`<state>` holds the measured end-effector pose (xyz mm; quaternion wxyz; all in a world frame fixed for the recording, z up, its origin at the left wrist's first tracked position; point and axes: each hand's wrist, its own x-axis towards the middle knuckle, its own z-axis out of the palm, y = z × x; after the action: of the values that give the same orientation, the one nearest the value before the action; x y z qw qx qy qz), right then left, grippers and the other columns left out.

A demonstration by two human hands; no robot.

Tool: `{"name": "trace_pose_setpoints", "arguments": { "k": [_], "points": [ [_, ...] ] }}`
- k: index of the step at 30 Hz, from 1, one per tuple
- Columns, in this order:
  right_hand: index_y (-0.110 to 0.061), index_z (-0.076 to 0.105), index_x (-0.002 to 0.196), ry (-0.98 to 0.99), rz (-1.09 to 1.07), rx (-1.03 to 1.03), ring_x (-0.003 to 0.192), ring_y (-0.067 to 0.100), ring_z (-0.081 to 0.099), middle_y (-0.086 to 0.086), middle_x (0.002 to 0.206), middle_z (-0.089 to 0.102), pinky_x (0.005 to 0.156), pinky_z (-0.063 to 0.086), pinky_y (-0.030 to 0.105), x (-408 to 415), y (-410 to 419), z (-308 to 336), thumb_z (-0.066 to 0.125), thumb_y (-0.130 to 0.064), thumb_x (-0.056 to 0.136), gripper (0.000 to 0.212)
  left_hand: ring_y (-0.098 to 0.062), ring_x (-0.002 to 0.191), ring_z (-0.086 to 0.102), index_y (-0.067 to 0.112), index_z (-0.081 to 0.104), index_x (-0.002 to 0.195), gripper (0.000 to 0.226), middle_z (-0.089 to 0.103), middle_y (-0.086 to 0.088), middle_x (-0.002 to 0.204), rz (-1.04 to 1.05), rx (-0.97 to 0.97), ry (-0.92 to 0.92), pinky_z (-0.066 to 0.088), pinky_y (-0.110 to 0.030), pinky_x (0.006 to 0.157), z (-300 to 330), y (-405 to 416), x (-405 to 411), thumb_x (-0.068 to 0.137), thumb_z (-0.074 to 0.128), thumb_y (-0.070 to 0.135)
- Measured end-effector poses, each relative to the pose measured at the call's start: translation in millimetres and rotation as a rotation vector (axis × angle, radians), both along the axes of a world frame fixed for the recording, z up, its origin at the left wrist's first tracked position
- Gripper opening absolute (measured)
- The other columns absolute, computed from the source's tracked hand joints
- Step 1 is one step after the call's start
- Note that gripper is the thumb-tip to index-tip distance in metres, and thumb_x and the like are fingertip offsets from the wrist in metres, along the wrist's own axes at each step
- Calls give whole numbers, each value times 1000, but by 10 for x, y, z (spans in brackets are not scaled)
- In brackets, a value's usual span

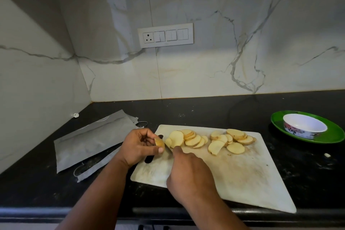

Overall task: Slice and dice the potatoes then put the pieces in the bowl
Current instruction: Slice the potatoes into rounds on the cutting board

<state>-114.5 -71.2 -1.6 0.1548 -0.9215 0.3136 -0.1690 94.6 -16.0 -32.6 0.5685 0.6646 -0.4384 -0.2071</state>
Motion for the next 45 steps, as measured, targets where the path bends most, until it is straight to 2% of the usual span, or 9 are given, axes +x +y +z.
{"name": "trace_pose_setpoints", "arguments": {
  "k": [6,11,18,20,23,28,36,41,45],
  "points": [
    [-29,45,134,-29,-104,-30,95,16,64,-4,109,66,68,46,25,-111,-160,-41,60,-22,88,49,-26,77,76,-9,69,93,42,78,-18,87,-8,51,-21,63,-31,73,-4,-28,-13,61,91,6],
    [-28,48,133,-18,-153,-82,84,18,60,-3,104,66,62,40,25,-148,-346,-1,56,-19,88,47,-11,69,73,-9,69,94,34,77,-4,77,-6,84,-70,57,-19,64,-1,-25,-35,68,90,-7],
    [-31,57,123,-24,-138,-89,72,15,50,-7,99,68,52,34,22,-205,-540,115,57,-21,88,37,-8,70,70,1,74,96,40,77,2,81,17,41,-106,56,-20,68,-4,-30,-48,63,96,7],
    [-31,55,124,-51,-118,-93,69,13,50,-8,96,68,52,37,21,-242,-519,111,56,-22,89,36,-11,77,73,10,77,96,45,79,2,87,15,50,-142,59,-26,76,0,-31,-62,58,98,22],
    [-31,49,129,-93,-90,-105,69,12,50,-7,97,67,51,33,18,-286,-401,109,53,-24,93,37,-15,88,74,21,79,95,48,80,4,93,29,90,-203,60,-36,88,0,-58,-78,55,98,39],
    [-29,42,131,-132,-38,-118,72,13,48,-6,98,63,56,34,20,-286,-144,130,52,-26,94,38,-24,89,74,21,80,91,65,80,1,91,51,87,-190,60,-50,89,-4,-70,-89,45,97,63],
    [-27,39,136,-144,10,-81,76,14,49,-5,101,62,64,37,22,-227,15,119,51,-25,94,43,-28,88,75,18,81,93,52,80,0,91,50,83,-198,60,-55,87,5,-58,-102,52,96,47],
    [-28,38,136,-148,8,-103,74,13,48,-6,94,57,60,34,21,-241,45,149,51,-26,95,43,-30,88,76,18,80,92,69,80,-2,91,32,67,-154,61,-56,86,-24,-66,-70,44,97,64],
    [-30,38,135,-149,12,-113,75,13,48,-6,96,59,63,35,22,-251,72,169,50,-27,95,41,-31,89,77,15,80,93,66,80,-4,92,14,59,-131,62,-57,86,-39,-72,-50,47,99,59]
  ]
}}
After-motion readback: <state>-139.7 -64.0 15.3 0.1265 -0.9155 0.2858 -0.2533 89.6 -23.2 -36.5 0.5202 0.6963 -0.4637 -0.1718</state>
